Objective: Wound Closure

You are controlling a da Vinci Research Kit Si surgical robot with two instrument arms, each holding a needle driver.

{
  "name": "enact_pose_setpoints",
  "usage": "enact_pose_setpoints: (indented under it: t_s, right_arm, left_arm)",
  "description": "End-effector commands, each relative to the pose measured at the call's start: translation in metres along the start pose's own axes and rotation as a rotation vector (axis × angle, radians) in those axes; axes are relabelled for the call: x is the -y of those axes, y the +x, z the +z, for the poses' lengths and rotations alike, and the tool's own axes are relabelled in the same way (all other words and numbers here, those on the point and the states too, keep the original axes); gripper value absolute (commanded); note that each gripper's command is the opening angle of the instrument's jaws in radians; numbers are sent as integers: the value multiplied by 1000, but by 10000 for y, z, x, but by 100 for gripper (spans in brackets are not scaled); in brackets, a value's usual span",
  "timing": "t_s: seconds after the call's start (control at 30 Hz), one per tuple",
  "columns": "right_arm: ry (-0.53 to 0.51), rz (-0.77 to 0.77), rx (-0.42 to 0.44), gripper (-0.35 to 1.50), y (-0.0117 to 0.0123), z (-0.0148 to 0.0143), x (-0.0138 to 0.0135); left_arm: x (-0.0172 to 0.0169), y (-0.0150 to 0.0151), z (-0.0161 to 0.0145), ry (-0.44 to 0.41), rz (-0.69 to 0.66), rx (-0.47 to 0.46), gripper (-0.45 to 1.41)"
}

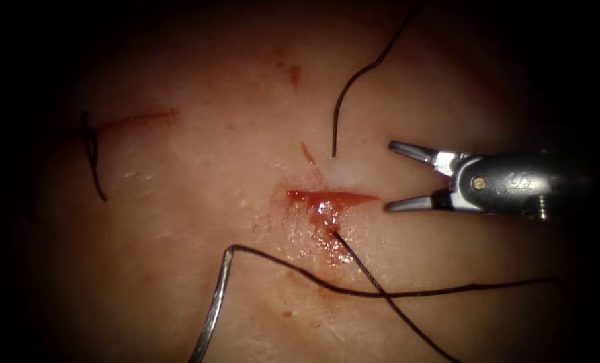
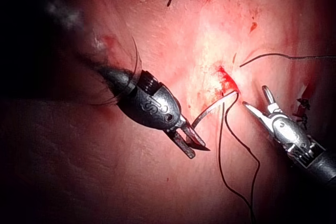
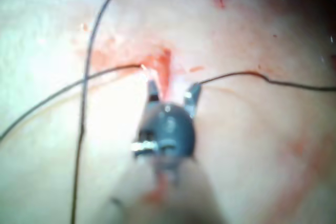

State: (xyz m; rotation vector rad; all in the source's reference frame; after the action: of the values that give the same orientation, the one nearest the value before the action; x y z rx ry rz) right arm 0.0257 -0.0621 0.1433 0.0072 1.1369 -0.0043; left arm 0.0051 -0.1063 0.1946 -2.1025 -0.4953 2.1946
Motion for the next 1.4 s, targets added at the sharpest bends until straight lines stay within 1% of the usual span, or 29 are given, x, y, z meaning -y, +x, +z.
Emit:
enact_pose_setpoints:
  t_s: [0.03, 0.2, 0.23, 0.27, 0.33, 0.37, 0.47, 0.53, 0.67, 0.83, 0.97, 1.07, 1.1, 1.13, 1.17, 1.2, 1.23, 1.3, 1.4]
  right_arm:
    - [7, -11, -4, 101, -2, 9, 11]
    - [34, -82, -11, 106, -5, 12, 32]
    - [43, -99, -6, 106, -6, 14, 36]
    - [66, -129, 9, 106, -11, 19, 47]
    - [80, -139, 12, 108, -13, 21, 55]
    - [90, -152, 6, 108, -11, 21, 61]
    - [99, -165, 0, 108, -7, 22, 66]
    - [114, -180, -1, 104, -4, 24, 73]
    - [121, -191, 3, 103, -3, 34, 78]
    - [111, -214, 9, 103, 5, 51, 73]
    - [108, -218, 12, 103, 7, 58, 72]
    - [105, -229, 13, 94, 8, 63, 71]
    - [105, -229, 13, 94, 8, 63, 71]
    - [119, -242, 8, 56, 8, 64, 71]
    - [119, -242, 8, 56, 8, 64, 71]
    - [145, -243, 2, 9, 8, 63, 71]
    - [199, -250, 25, -35, 8, 60, 72]
    - [208, -256, 34, -35, 8, 59, 73]
    - [221, -247, 27, -35, 8, 48, 78]
  left_arm:
    - [-3, -8, 6, -1, -3, -1, -45]
    - [4, -12, 4, 1, -3, 0, -45]
    - [4, -12, 4, 3, -3, 1, -45]
    - [4, -12, 3, 4, -3, -2, -45]
    - [3, -11, 2, 3, -3, -2, -45]
    - [3, -11, -1, 5, -3, -4, -45]
    - [3, -11, -3, 8, -4, -2, -45]
    - [3, -10, -8, 12, -5, -3, -45]
    - [3, -9, -10, 12, -5, -6, -45]
    - [2, -9, -10, 12, -5, -6, -45]
    - [2, -9, -9, 12, -4, -6, -45]
    - [1, -10, -9, 13, -4, -6, -45]
    - [1, -10, -9, 13, -4, -6, -45]
    - [1, -11, -9, 13, -3, -5, -45]
    - [1, -11, -9, 13, -3, -5, -45]
    - [1, -11, -9, 16, -3, -4, -45]
    - [1, -11, -9, 15, -3, -4, -45]
    - [1, -11, -9, 15, -3, -4, -45]
    - [2, -12, -10, 17, -2, -3, -45]
